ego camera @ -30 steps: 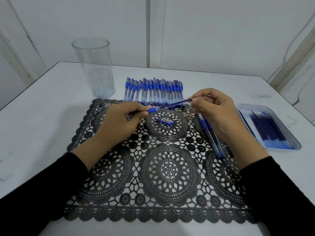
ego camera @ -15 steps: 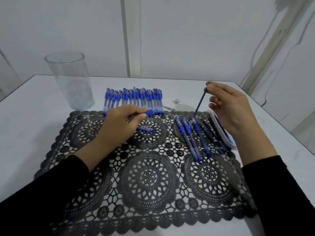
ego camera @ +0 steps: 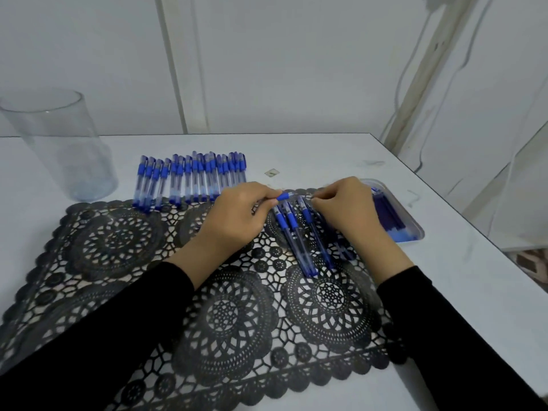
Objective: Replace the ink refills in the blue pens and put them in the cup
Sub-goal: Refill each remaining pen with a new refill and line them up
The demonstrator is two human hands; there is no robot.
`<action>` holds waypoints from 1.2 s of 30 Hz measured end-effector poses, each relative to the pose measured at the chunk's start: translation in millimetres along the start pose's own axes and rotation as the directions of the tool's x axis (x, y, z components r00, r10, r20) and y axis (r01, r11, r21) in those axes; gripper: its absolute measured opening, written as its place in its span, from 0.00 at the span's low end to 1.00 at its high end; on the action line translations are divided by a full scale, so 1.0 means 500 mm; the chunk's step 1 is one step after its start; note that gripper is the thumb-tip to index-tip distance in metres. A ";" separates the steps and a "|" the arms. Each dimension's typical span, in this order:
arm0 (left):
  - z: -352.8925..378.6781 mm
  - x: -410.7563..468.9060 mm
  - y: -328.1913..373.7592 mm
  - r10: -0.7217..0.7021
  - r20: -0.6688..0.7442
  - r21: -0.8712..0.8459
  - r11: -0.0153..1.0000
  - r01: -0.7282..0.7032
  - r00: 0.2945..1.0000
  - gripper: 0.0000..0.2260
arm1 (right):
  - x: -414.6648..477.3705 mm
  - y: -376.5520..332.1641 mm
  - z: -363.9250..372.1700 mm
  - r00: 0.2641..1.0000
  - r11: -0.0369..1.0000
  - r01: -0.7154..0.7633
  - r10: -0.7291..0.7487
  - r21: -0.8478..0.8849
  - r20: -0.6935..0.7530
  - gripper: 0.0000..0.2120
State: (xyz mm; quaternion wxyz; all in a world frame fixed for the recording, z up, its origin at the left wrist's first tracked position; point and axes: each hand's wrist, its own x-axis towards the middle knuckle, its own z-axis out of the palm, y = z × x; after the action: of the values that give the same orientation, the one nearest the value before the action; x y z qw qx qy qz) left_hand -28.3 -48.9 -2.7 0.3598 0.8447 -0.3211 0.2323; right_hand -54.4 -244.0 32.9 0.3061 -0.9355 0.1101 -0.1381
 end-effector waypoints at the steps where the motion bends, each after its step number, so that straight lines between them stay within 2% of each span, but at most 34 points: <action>1: 0.004 0.000 -0.001 0.002 0.008 0.014 1.000 -0.002 1.000 0.09 | -0.001 0.000 0.009 1.000 0.998 0.012 -0.013 -0.061 -0.003 0.08; 5: 0.010 -0.002 -0.007 -0.006 0.037 0.031 1.000 0.005 0.999 0.09 | -0.005 0.002 0.028 1.000 0.972 0.024 -0.025 -0.233 -0.003 0.09; 7: 0.011 -0.001 -0.009 -0.011 0.045 0.034 0.999 0.010 0.999 0.09 | -0.006 0.002 0.028 0.999 0.966 0.037 -0.033 -0.255 0.020 0.09; 10: 0.012 0.003 -0.005 -0.015 0.048 0.024 1.000 0.014 0.999 0.09 | -0.006 0.005 0.006 0.998 0.989 0.056 -0.054 -0.136 0.020 0.09; 13: 0.020 0.012 0.006 -0.015 0.040 0.006 1.000 0.014 0.999 0.09 | -0.001 0.023 -0.038 0.997 0.999 0.052 -0.052 -0.006 -0.047 0.07; 17: 0.042 0.028 0.026 -0.045 0.076 -0.022 0.999 0.047 0.996 0.10 | 0.011 0.079 -0.084 0.995 0.999 -0.006 0.009 0.033 -0.100 0.08; 21: 0.071 0.044 0.044 -0.051 0.108 -0.048 0.997 0.057 0.993 0.10 | 0.020 0.122 -0.099 0.998 0.999 -0.032 0.031 -0.017 -0.048 0.07; 27: 0.103 0.057 0.062 -0.032 0.111 -0.074 0.996 0.040 0.993 0.10 | 0.022 0.128 -0.086 0.996 0.999 0.031 -0.027 -0.044 0.089 0.07; 36: 0.105 0.048 0.057 -0.018 0.069 -0.092 0.995 0.025 0.997 0.09 | 0.034 0.140 -0.085 0.990 0.995 0.054 -0.042 -0.089 0.136 0.07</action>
State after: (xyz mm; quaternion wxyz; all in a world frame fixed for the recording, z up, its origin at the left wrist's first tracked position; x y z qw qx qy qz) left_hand -23.4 -113.0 -7.9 0.3900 0.8379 -0.3344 0.1844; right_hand -60.7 -327.0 26.9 0.2656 -0.9582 0.0730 -0.0769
